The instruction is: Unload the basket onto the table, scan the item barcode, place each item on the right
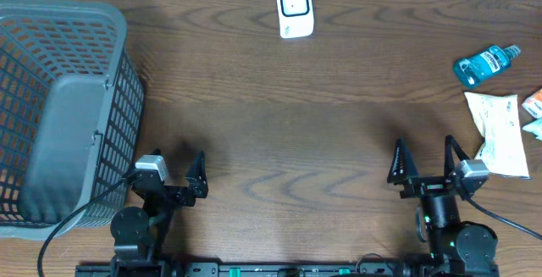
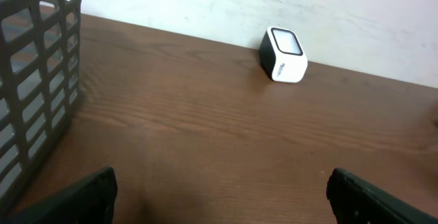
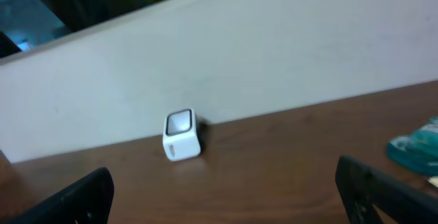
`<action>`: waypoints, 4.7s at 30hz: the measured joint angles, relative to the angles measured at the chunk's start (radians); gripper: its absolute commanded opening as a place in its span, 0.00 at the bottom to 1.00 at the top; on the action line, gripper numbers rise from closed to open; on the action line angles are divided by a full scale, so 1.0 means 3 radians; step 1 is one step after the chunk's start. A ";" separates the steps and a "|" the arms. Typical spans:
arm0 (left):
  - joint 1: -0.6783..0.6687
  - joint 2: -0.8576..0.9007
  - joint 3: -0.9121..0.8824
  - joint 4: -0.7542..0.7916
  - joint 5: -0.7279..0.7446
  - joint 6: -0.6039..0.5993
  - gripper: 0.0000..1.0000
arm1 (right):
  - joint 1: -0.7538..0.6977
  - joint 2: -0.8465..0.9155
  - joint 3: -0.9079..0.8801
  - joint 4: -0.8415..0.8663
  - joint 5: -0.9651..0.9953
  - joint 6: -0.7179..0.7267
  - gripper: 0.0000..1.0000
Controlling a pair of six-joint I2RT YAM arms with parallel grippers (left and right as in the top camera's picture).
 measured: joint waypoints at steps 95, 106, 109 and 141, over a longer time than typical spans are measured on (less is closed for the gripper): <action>0.0000 0.0000 0.0000 -0.0001 -0.0001 0.0000 0.98 | -0.0048 0.0000 -0.0449 -0.0137 0.0511 -0.1050 0.99; 0.0000 0.0000 0.0000 -0.0001 -0.0003 0.0000 0.98 | -0.0048 0.0000 -0.0449 -0.0137 0.0511 -0.1077 0.99; 0.0000 0.0000 0.0000 -0.0001 -0.0017 0.0001 0.98 | -0.0048 0.0000 -0.0449 -0.0137 0.0511 -0.1078 0.99; 0.0000 0.0000 -0.0223 0.0554 -0.0277 0.0403 0.98 | -0.0048 0.0000 -0.0449 -0.0137 0.0512 -0.1082 0.99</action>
